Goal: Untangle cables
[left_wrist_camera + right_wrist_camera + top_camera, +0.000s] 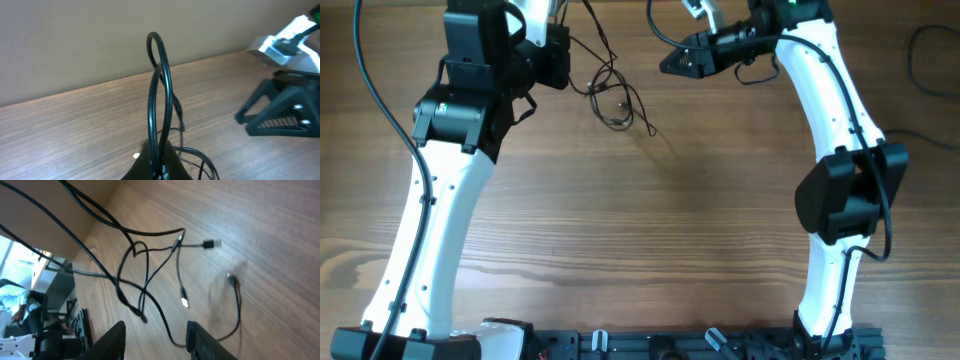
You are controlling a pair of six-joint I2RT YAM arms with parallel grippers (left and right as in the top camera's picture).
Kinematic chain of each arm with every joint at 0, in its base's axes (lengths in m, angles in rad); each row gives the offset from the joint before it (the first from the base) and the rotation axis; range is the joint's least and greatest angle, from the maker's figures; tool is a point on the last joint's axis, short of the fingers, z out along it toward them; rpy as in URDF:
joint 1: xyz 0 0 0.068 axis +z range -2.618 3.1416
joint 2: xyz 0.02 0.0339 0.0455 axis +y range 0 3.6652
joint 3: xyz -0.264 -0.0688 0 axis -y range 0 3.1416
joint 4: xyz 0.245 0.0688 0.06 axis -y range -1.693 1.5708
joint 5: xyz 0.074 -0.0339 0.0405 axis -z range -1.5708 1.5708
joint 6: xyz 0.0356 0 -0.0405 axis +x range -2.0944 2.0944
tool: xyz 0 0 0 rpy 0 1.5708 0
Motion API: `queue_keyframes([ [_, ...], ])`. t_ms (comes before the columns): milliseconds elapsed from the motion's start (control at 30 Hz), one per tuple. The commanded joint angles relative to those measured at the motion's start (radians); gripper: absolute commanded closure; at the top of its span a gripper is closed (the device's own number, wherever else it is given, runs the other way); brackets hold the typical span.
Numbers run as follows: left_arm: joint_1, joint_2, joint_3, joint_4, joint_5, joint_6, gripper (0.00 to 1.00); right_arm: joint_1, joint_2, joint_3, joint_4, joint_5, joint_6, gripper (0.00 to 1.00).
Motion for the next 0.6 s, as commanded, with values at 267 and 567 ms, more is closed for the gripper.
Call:
queue_keyframes([
  [267, 0.002, -0.026, 0.027, 0.011, 0.174, 0.007, 0.96, 0.091, -0.003, -0.002, 0.159, -0.036, 0.112, 0.59],
  [567, 0.002, -0.054, 0.027, 0.016, 0.197, 0.000, 0.96, 0.119, -0.003, -0.003, 0.201, 0.008, 0.196, 0.59],
])
